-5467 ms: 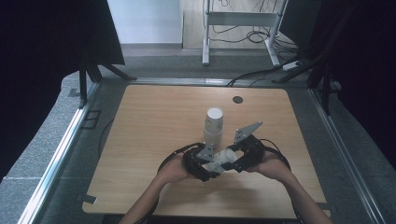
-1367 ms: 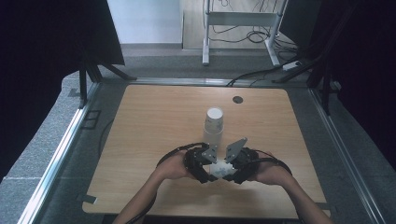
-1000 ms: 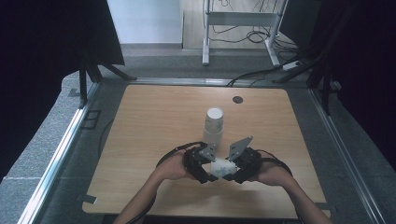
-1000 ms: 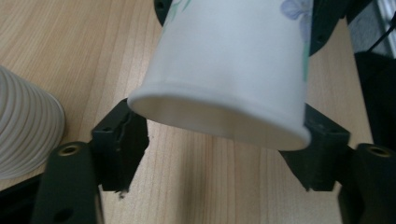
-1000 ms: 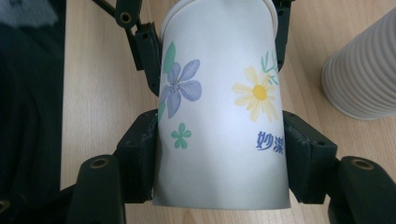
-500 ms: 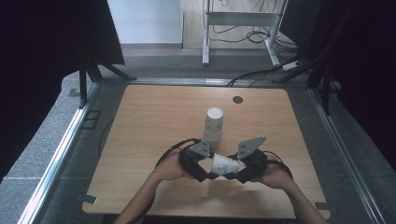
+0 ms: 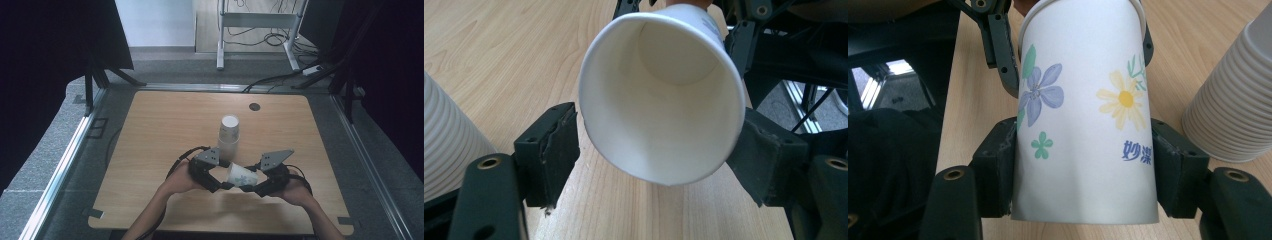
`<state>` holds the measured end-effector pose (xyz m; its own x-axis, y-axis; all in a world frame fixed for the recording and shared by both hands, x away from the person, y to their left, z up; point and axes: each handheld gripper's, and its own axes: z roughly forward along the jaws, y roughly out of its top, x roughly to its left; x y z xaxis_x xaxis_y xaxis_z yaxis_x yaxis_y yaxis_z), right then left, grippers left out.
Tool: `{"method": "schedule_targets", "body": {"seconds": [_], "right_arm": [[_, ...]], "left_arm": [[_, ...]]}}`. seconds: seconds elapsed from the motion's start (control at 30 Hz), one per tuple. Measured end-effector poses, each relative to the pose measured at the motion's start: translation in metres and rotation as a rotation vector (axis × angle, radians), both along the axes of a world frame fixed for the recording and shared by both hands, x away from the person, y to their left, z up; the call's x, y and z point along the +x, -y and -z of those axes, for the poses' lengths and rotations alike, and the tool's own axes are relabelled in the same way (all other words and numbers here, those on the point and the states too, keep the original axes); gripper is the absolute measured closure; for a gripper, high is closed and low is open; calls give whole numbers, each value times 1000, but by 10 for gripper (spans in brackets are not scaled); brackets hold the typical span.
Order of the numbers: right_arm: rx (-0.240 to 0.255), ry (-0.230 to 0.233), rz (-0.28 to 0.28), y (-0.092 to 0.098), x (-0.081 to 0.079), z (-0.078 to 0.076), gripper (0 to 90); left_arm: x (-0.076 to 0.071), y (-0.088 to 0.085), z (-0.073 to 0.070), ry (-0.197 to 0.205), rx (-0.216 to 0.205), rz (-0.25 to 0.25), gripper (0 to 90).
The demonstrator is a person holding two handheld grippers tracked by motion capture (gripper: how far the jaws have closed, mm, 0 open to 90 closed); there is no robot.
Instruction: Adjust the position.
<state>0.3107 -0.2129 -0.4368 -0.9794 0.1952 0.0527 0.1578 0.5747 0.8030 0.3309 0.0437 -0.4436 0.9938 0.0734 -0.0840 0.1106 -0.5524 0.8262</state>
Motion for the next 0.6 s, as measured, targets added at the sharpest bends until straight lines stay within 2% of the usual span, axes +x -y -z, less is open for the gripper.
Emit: {"method": "schedule_targets", "body": {"seconds": [0.3,0.6], "right_arm": [[20,3,-8,-1,-1,4,363],[12,4,-12,-2,-1,5,365]], "left_arm": [[0,1,-1,-8,-33,18,270],[-1,0,-1,7,-23,23,302]]}}
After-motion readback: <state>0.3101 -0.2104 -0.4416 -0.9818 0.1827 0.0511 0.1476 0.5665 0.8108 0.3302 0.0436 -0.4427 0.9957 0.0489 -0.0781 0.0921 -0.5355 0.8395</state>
